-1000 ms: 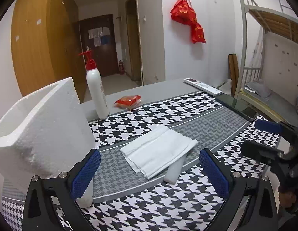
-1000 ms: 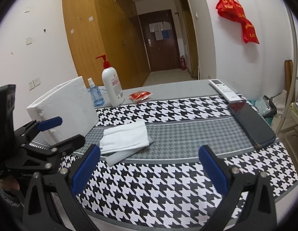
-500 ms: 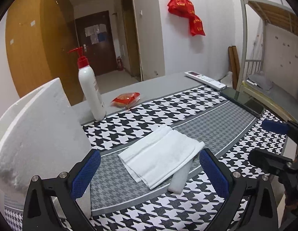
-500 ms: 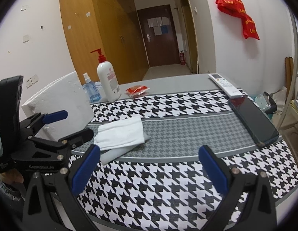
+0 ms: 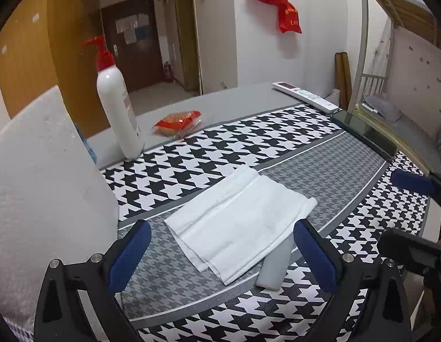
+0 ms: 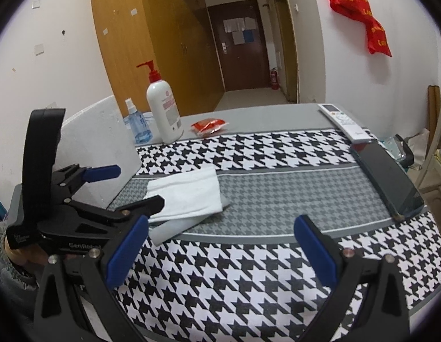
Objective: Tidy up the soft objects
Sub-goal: 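Grasp the white towel edge with the left gripper and lift it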
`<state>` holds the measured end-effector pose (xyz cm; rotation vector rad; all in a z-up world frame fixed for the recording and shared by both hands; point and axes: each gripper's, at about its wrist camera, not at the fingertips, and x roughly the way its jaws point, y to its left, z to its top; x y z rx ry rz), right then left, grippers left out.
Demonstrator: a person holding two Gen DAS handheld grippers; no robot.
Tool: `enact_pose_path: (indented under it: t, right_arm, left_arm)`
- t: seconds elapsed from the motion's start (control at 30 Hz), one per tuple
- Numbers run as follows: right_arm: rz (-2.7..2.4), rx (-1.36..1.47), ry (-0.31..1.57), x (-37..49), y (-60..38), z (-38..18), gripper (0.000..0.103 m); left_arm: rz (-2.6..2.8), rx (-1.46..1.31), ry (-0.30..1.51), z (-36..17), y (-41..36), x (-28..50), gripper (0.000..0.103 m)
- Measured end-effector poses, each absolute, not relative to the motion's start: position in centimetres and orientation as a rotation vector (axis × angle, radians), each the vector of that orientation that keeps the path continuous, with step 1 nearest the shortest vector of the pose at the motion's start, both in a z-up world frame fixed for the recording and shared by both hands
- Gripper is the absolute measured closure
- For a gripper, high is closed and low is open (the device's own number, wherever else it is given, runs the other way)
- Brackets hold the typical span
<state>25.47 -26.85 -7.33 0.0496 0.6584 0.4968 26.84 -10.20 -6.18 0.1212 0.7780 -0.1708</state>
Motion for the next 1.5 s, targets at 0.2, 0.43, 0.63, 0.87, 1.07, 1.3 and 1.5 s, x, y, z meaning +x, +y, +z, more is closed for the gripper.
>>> enact_pose_path:
  t: [0.2, 0.43, 0.63, 0.87, 1.07, 1.3, 1.5]
  right_arm:
    - [0.496, 0.065, 0.682, 26.2, -26.7, -7.7, 0.0]
    - [0.522, 0.05, 0.692, 26.5, -26.0, -7.8, 0.0]
    - [0.525, 0.037, 0.707, 26.9, -25.7, -8.1, 0.0]
    - [0.516, 0.062, 0.715, 27.4, -26.0, -8.1, 0.0]
    - [0.53, 0.05, 0.739, 27.7, -25.5, -8.5, 0.0]
    - [0.55, 0.03, 0.771, 28.0, -24.6, -8.9, 0.0]
    - [0.56, 0.018, 0.778, 27.7, -23.9, -8.9, 0.0]
  left_arm:
    - [-0.176, 0.114, 0.809, -6.7, -10.2, 27.6, 0.009]
    - [-0.191, 0.097, 0.874, -7.8, -9.8, 28.8, 0.02]
    - [-0.206, 0.087, 0.903, -8.4, -9.6, 29.1, 0.028]
    - [-0.239, 0.085, 0.952, -9.3, -9.8, 29.7, 0.039]
    - [-0.22, 0.116, 0.945, -9.3, -10.0, 29.7, 0.053]
    - [-0.246, 0.143, 0.928, -9.2, -10.3, 29.5, 0.085]
    - [-0.247, 0.09, 0.903, -8.7, -9.4, 29.4, 0.095]
